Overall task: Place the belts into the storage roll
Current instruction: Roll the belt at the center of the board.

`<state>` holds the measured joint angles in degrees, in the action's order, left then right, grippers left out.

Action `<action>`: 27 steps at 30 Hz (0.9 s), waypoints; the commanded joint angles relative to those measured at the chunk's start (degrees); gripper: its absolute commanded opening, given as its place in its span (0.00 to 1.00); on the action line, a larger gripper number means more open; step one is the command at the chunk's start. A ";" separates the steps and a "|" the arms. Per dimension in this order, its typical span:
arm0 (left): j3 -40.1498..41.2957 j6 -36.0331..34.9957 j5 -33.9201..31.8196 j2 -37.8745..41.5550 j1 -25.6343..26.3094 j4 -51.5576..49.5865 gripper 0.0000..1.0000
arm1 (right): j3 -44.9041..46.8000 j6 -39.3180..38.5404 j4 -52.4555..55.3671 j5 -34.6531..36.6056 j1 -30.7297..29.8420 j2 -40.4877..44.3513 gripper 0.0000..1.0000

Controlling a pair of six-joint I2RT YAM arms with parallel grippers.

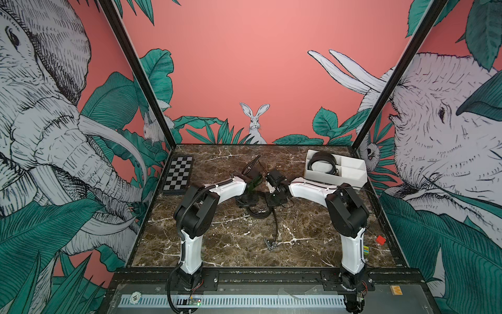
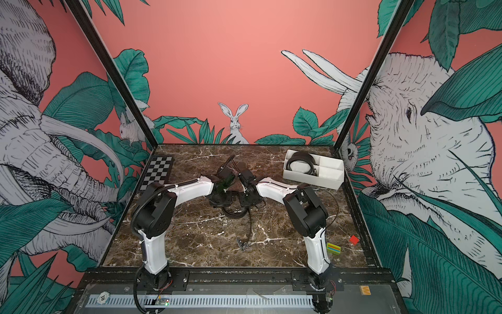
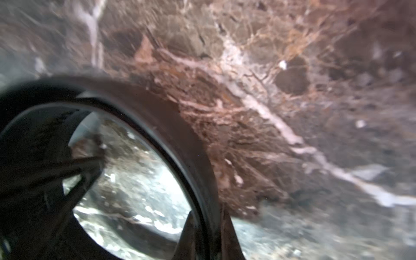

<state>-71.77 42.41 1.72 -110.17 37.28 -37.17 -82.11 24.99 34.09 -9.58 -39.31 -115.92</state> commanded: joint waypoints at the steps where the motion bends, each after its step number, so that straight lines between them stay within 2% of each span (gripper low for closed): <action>1: 8.22 1.38 7.27 -1.07 0.53 -1.63 0.75 | -3.25 -9.41 9.41 1.39 1.46 -1.26 0.00; 3: 8.28 -0.01 6.87 2.07 0.52 -1.90 0.83 | -4.56 -13.17 11.23 0.73 1.77 -1.90 0.00; 7: 5.34 -5.20 2.67 6.30 0.35 -3.00 0.88 | -6.53 -19.07 12.72 1.01 1.85 -2.73 0.00; 12: -0.28 -11.43 1.64 3.11 0.09 -2.66 0.88 | -8.11 -21.64 11.42 1.86 1.70 -3.64 0.00; 17: 0.20 -11.01 3.61 1.82 0.03 4.08 0.84 | -11.35 -23.58 12.76 1.78 1.45 -5.84 0.00; 20: -0.45 -10.42 2.74 0.00 -0.10 5.11 0.74 | -12.00 -24.03 12.73 1.40 1.38 -6.40 0.00; 23: -1.49 -9.85 0.16 -2.24 -0.15 4.99 0.55 | -12.27 -24.39 12.96 0.40 1.34 -6.93 0.00; 27: -2.89 -9.37 -1.93 -4.83 -0.19 4.08 0.16 | -12.22 -23.49 14.03 -1.07 1.59 -6.21 0.03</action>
<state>-74.76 32.64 1.76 -111.83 37.30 -32.58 -93.38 1.91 45.54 -8.51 -37.52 -122.10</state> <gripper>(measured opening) 0.205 0.111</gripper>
